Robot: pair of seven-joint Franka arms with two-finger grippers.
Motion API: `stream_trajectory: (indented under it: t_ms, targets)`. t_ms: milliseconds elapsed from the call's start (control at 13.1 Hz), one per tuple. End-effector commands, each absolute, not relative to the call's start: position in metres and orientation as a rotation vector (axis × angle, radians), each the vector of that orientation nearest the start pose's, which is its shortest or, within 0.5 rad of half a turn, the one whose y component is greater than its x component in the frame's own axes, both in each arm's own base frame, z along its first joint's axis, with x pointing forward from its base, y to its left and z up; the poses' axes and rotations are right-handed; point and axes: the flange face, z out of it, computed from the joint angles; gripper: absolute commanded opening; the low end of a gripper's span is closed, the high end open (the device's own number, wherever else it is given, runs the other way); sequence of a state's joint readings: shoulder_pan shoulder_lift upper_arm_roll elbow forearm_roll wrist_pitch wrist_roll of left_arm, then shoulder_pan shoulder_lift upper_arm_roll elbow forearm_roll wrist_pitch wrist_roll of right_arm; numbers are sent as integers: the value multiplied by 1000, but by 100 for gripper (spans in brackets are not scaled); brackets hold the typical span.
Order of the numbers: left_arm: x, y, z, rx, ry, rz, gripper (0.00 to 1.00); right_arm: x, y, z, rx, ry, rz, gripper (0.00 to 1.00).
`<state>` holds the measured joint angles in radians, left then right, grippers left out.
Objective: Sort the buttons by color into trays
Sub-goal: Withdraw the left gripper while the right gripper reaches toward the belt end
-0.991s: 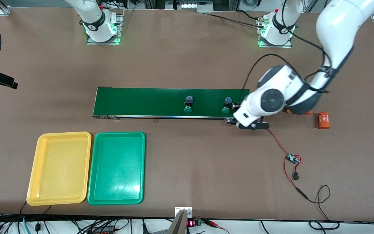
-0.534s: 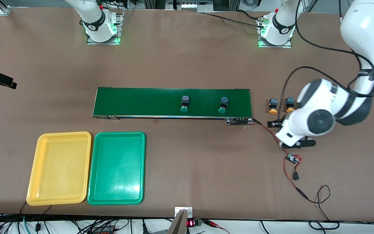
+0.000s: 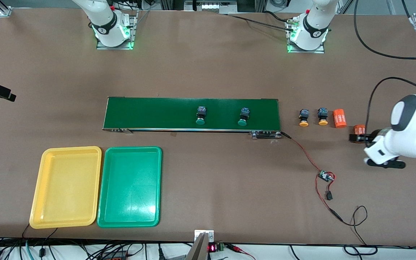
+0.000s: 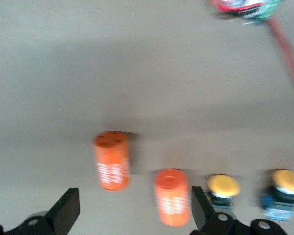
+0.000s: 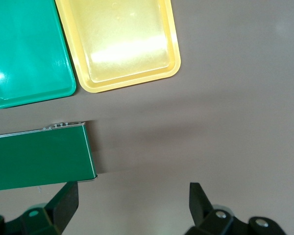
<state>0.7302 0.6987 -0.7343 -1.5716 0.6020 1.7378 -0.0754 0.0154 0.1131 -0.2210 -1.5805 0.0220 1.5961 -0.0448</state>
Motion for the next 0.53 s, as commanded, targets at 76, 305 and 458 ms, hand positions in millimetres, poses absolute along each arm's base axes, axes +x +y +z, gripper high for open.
stream_trajectory:
  t_ms: [76,305,458]
  targets:
    - [617,145,224,-3000,246,412,100,583,-107,540,-3105,246,198,100]
    - [601,163,206,-2936,310,392,100,593,-91,517,-3103,214,252,100]
    - [584,161,186,-2971,329,383,100,601,-58,505,-3110,173,272,100]
